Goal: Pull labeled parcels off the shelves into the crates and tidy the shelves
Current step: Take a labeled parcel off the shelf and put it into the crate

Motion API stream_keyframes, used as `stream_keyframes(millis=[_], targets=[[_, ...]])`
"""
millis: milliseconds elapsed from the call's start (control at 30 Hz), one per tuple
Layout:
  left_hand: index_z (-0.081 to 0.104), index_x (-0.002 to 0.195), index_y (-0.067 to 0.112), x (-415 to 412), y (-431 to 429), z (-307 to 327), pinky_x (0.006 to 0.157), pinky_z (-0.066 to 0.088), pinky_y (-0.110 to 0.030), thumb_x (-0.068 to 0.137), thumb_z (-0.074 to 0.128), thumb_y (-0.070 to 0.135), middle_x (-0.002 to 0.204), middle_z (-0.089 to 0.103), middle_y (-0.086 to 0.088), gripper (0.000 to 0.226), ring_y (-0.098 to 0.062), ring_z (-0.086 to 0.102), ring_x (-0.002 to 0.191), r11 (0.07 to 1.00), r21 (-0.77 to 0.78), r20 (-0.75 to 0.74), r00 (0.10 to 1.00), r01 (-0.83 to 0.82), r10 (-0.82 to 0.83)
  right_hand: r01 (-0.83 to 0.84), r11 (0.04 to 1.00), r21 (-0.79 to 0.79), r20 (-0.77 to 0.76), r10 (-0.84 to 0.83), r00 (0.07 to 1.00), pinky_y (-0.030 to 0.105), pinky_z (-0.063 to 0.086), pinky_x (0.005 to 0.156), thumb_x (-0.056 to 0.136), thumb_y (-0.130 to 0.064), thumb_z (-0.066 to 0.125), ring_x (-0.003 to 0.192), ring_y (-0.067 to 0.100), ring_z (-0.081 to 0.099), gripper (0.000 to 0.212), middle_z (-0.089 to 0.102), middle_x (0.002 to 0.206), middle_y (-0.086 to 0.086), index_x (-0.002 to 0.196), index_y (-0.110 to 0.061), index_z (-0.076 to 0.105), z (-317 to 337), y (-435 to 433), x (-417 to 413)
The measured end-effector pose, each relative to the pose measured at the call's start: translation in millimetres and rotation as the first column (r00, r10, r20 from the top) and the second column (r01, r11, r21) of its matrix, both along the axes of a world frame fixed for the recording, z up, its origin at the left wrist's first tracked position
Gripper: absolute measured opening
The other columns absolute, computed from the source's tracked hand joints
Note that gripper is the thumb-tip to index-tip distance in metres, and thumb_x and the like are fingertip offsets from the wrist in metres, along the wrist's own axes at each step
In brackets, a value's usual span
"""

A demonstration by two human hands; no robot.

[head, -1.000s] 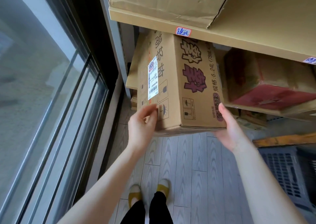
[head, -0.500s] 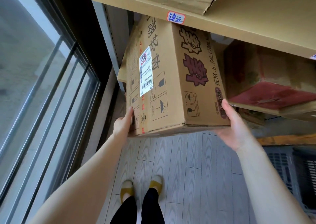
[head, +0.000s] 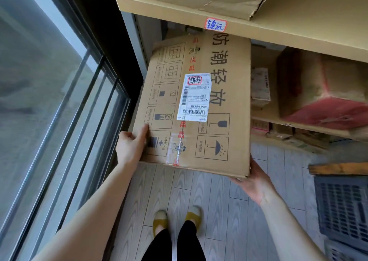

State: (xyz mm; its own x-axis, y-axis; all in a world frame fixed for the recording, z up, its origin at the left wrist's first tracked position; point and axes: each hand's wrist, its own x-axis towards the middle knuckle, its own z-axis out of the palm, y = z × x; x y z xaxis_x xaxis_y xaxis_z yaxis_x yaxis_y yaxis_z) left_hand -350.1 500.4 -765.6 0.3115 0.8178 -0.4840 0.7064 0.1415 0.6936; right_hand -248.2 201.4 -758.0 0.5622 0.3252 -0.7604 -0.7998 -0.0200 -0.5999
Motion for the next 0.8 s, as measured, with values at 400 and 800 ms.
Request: stream_keyframes(millis=[400, 800], targets=[[0.054, 0.096, 0.012, 19.0, 19.5, 7.1, 0.077, 0.046, -0.034, 0.081, 0.057, 0.055, 0.091, 0.059, -0.009, 0.045, -0.025, 0.057, 0.087, 0.991, -0.106, 0.034, 0.997, 0.078, -0.075, 0.035, 0.919, -0.393, 0.154, 0.028, 0.988, 0.036, 0.039, 0.085, 0.089, -0.034, 0.04, 0.097, 0.015, 0.053, 0.028, 0.062, 0.115, 0.003, 0.092, -0.016, 0.062, 19.0, 36.6, 40.1], [0.05, 0.093, 0.008, -52.9, 8.8, 58.7, 0.079, 0.05, -0.043, 0.086, 0.05, 0.051, 0.089, 0.058, -0.011, 0.043, -0.028, 0.057, 0.081, 0.975, 0.194, 0.037, 0.992, 0.111, -0.121, 0.301, 0.891, -0.34, 0.312, -0.195, 0.93, 0.024, 0.025, 0.091, 0.092, -0.033, 0.052, 0.114, 0.003, 0.038, 0.056, 0.037, 0.147, -0.005, 0.143, -0.023, 0.03, 56.3, 68.6, -78.6]])
